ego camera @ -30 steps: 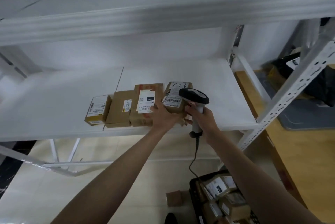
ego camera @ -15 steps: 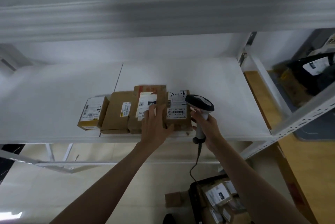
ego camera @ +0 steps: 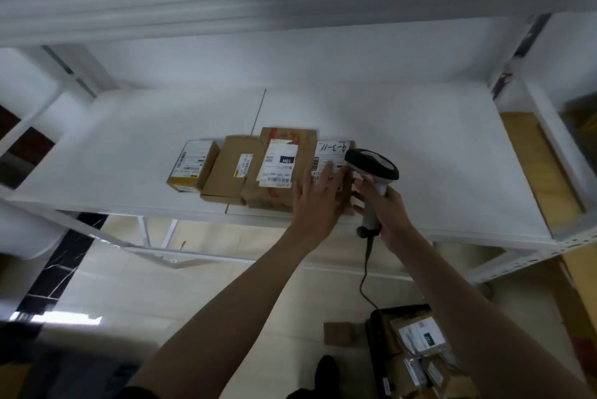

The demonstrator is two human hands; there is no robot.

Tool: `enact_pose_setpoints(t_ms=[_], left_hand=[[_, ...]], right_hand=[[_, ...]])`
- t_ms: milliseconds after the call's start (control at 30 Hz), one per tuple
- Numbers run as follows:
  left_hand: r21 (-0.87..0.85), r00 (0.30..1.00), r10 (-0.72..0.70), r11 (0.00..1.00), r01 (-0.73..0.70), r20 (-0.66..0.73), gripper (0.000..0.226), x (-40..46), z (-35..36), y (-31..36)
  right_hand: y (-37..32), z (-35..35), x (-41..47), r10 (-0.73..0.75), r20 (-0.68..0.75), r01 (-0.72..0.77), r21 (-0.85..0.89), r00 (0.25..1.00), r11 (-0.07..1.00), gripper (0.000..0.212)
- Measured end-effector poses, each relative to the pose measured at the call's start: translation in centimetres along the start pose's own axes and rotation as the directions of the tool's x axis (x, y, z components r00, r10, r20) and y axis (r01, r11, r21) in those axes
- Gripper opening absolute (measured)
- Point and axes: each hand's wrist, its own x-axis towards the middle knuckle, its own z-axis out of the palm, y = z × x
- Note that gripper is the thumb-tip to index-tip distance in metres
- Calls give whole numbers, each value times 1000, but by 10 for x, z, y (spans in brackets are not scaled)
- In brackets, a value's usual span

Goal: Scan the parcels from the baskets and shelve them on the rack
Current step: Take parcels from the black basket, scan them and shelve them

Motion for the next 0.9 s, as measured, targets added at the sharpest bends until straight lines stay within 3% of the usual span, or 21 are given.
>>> enact_pose_setpoints(t_ms=[267, 400, 633, 900], left_hand=[[20, 997, -76, 997, 77, -26, 69, 5, -4, -6], [46, 994, -105, 993, 105, -6, 76, 5, -7, -20], [111, 974, -217, 971, 210, 58, 74, 12, -20, -69], [87, 963, -261, 963, 255, 61, 76, 13, -29, -96]], right_hand=[[2, 13, -2, 28, 35, -29, 25, 999, 999, 23], [1, 23, -2, 44, 24, -45, 22, 999, 999, 18], [4, 19, -8, 56, 13, -56, 38, 998, 998, 34], [4, -1, -28, 44, 5, -44, 1, 999, 999, 21]])
